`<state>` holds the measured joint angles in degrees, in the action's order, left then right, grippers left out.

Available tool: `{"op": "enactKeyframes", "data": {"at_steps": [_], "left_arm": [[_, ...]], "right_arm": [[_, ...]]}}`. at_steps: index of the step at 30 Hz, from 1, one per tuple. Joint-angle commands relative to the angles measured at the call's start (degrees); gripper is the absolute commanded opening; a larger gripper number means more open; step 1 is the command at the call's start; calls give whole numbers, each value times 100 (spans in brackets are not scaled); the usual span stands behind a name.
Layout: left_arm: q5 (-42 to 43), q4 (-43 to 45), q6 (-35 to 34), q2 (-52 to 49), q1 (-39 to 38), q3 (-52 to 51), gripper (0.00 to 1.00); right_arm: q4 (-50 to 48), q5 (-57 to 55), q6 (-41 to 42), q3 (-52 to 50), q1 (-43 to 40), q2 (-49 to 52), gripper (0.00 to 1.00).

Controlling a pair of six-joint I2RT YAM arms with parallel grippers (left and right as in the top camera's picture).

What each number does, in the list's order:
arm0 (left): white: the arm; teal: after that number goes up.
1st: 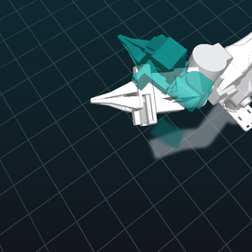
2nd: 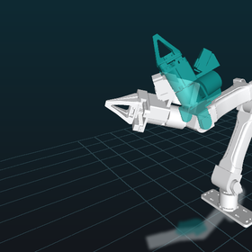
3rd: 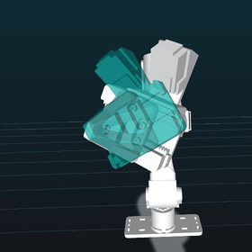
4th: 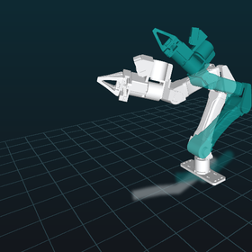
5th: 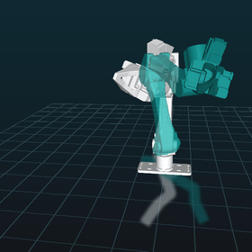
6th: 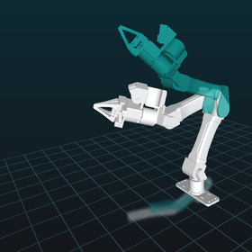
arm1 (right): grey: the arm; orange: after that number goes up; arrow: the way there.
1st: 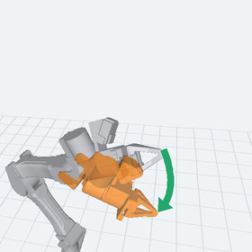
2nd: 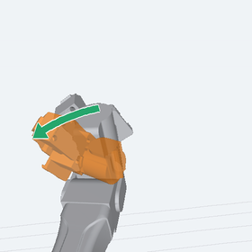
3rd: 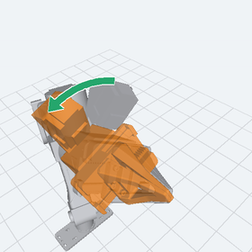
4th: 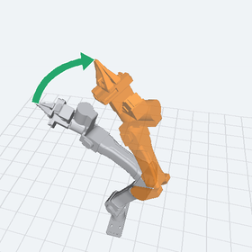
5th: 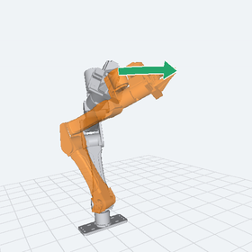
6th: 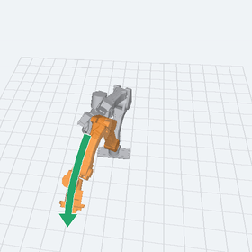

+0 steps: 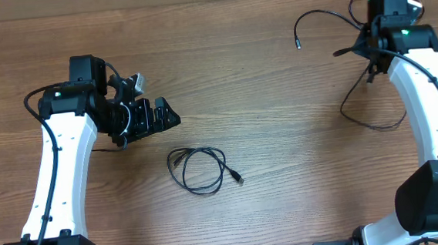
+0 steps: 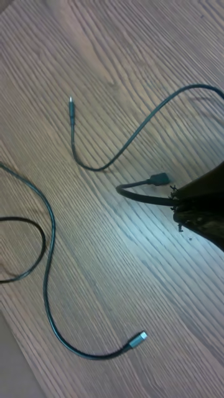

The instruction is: Untangle cables

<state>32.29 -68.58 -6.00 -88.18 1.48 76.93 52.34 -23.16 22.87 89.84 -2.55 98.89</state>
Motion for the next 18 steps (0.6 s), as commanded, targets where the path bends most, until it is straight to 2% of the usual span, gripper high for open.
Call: {"op": "enactKeyframes", "data": {"at_steps": [1, 3, 6, 8, 18], "left_arm": [[7, 4, -44, 0, -2, 7, 99], [7, 4, -44, 0, -2, 4, 100], [7, 4, -44, 0, -2, 7, 100], [7, 4, -42, 0, -2, 7, 99], [7, 4, -44, 0, -2, 7, 100]], "right_arm": [[-37, -57, -37, -9, -26, -55, 5], [-31, 85, -39, -46, -26, -13, 9], [57, 448, -39, -55, -26, 94, 25], [140, 562, -35, -55, -20, 155, 31], [201, 968, -39, -55, -20, 245, 37]]}}
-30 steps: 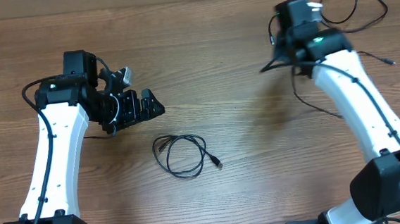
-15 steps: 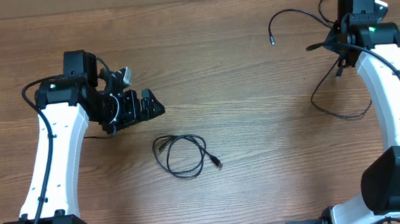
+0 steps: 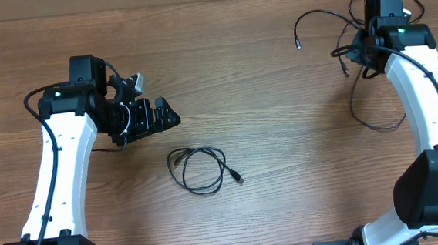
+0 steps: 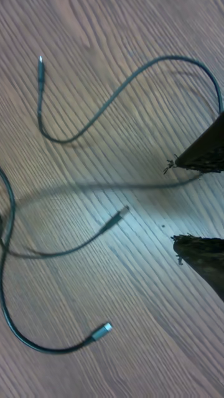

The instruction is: Untangle cables

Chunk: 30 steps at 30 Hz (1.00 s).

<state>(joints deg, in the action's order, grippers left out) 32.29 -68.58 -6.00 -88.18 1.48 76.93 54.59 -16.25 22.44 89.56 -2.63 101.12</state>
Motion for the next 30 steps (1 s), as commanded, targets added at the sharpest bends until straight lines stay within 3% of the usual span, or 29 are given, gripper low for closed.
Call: {"op": "enactKeyframes", "data": {"at_steps": [1, 4, 7, 13, 19, 25, 30], "left_arm": [[7, 4, -42, 0, -2, 7, 100], [7, 4, -44, 0, -2, 7, 100], [7, 4, -44, 0, -2, 7, 100], [7, 4, -44, 0, -2, 7, 99], [7, 4, -44, 0, -2, 7, 100], [7, 4, -44, 0, -2, 7, 100], [7, 4, -44, 0, -2, 7, 99]], "right_arm": [[-24, 306, 4, -26, -11, 28, 41], [-68, 280, 0, -26, -13, 70, 69], [-105, 107, 4, -26, -74, 151, 79], [-138, -452, 9, -26, -299, 354, 86], [-385, -328, -131, -26, -1150, 520, 90], [-732, 1307, -1266, -26, -1714, 634, 95], [-809, 1464, -1401, -26, -1742, 841, 100]]}}
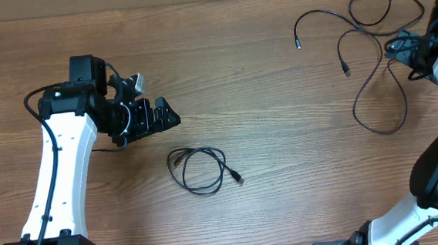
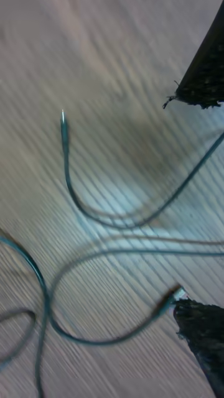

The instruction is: Untangle cables

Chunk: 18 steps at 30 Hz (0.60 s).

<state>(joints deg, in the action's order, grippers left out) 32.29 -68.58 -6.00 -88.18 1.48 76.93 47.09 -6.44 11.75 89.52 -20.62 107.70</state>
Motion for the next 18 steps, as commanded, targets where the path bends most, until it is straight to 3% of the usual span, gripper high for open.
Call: {"op": "enactKeyframes", "data": {"at_steps": [1, 9, 18], "left_arm": [[7, 4, -44, 0, -2, 7, 99], [7, 4, -44, 0, -2, 7, 100], [7, 4, -44, 0, -2, 7, 99]], "right_arm": [[-66, 483, -332, -22, 57, 258, 100], [-133, 446, -330, -22, 61, 1029, 100], [-422, 942, -328, -22, 79, 1213, 100]]}}
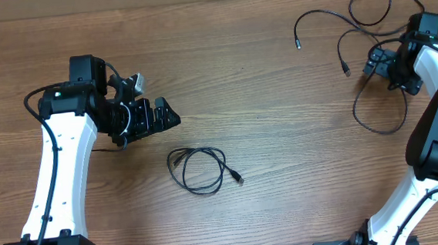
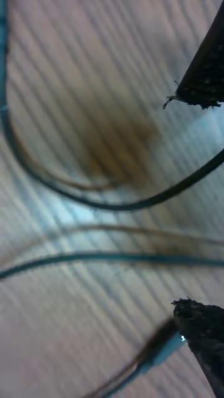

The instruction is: Untangle cables

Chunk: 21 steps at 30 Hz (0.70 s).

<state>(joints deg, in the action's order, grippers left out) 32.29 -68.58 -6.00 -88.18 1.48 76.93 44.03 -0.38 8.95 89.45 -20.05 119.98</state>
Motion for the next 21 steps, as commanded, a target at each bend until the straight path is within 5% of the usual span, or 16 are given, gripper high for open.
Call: {"op": "enactKeyframes", "data": {"at_steps": [1, 4, 14, 21], "left_arm": [[7, 4, -42, 0, -2, 7, 99], [7, 4, -44, 0, -2, 7, 99], [7, 4, -44, 0, -2, 7, 100], [7, 4, -44, 0, -2, 7, 100]], "right_arm": [[-138, 356, -39, -15, 22, -15, 98], [-210, 345, -26, -20, 22, -9, 88], [-282, 350, 278, -24, 79, 317, 80], [-398, 352, 280, -24, 103, 339, 43]]}}
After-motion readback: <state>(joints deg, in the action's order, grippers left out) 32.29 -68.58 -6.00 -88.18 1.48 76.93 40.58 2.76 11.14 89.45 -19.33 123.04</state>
